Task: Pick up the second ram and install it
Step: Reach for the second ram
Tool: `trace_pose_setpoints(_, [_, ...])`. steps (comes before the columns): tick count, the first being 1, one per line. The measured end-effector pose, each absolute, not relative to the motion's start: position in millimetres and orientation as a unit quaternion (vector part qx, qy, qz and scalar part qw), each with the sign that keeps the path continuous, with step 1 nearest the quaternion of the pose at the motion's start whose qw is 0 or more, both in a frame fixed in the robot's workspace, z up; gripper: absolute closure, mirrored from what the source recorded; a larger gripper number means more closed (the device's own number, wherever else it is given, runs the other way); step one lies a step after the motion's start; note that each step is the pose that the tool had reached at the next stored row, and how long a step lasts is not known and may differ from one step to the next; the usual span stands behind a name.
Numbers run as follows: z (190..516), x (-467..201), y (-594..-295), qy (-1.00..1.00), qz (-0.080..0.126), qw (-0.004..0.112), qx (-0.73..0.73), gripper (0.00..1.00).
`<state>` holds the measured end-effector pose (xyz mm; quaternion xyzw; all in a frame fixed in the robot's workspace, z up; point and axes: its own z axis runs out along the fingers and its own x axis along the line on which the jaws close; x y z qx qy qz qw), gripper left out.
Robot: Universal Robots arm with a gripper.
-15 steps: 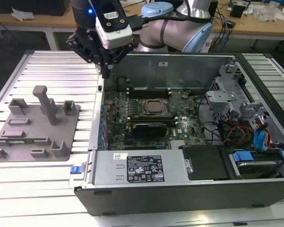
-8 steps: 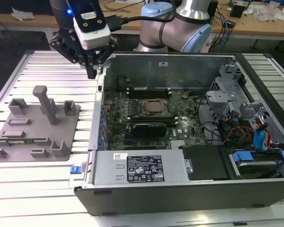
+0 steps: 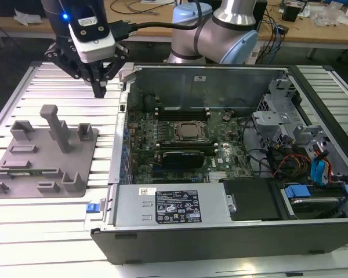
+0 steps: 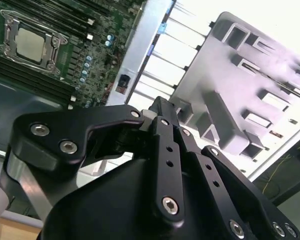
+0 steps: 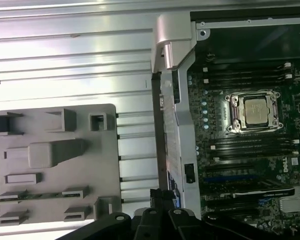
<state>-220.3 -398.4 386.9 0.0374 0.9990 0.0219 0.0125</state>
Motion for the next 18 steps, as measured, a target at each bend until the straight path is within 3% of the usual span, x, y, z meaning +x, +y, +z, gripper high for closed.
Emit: trace_pose_setpoints(18, [370,-276,-400,0.999,0.022,0.012,0.037,0.92])
